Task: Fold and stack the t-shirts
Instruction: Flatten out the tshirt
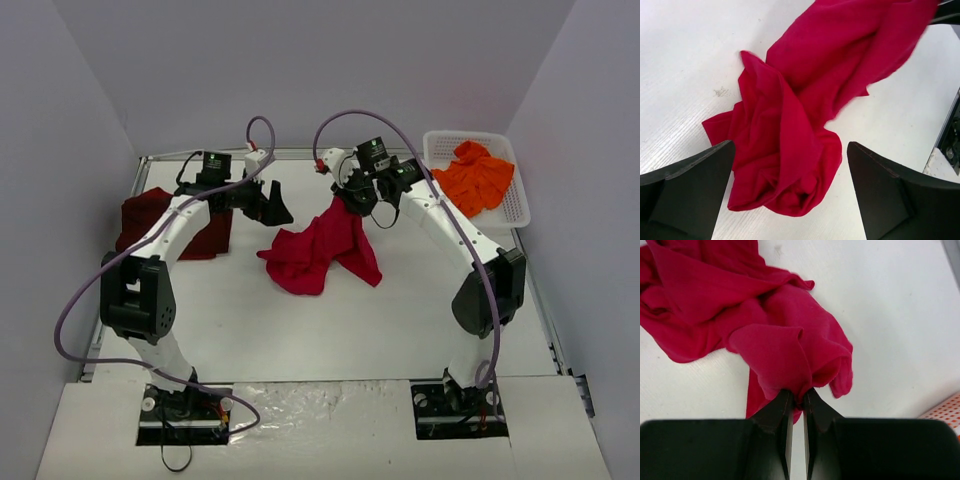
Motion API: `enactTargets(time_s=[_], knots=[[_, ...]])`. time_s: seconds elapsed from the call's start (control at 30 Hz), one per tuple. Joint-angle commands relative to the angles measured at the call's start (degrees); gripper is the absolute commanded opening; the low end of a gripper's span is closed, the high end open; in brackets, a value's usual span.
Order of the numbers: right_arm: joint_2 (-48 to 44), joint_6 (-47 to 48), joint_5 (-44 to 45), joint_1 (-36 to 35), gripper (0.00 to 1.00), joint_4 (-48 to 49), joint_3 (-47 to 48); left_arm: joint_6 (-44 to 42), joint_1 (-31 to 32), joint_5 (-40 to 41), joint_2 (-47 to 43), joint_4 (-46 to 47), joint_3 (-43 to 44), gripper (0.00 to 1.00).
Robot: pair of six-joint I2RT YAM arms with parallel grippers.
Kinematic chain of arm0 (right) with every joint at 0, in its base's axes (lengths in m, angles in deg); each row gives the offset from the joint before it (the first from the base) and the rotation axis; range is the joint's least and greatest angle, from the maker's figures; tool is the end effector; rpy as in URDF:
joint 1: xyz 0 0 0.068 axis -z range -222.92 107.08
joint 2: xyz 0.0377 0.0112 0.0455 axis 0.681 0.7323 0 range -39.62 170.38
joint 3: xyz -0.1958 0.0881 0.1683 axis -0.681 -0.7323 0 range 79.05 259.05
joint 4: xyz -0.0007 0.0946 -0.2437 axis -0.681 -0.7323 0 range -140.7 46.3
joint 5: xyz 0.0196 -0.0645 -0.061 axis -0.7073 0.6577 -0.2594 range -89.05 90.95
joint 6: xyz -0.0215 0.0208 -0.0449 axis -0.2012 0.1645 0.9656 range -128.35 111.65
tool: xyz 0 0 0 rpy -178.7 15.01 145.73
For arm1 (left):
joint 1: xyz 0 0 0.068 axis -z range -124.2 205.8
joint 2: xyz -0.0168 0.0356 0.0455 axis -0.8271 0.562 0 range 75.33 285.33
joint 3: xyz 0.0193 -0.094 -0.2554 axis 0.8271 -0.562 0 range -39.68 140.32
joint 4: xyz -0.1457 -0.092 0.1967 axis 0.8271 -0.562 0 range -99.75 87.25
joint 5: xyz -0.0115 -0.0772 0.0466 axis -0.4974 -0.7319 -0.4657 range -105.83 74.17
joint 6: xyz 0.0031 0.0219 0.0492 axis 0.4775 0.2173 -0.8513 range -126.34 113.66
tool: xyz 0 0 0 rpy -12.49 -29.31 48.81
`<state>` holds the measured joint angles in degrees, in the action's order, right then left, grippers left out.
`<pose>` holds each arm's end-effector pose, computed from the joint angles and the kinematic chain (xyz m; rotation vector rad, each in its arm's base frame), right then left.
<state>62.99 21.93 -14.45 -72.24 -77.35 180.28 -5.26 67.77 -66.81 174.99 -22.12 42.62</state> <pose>0.3551 0.2103 0.3629 -1.2084 1.8034 0.2832 0.3792 -0.1086 0.3003 0.6929 2.0251 -1.1045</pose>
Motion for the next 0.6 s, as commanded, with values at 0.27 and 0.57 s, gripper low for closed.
enactTargets(time_s=[0.27,0.57], knots=[[-0.3,1.18,-0.42,2.6,0.0,1.04,-3.14,-2.32,0.34,6.86,3.87,-5.49,5.49,0.94],[-4.08,1.18,-1.04,5.24,0.0,2.45,-10.78,-3.1,5.43,4.58,15.91,-10.77,21.31,0.94]])
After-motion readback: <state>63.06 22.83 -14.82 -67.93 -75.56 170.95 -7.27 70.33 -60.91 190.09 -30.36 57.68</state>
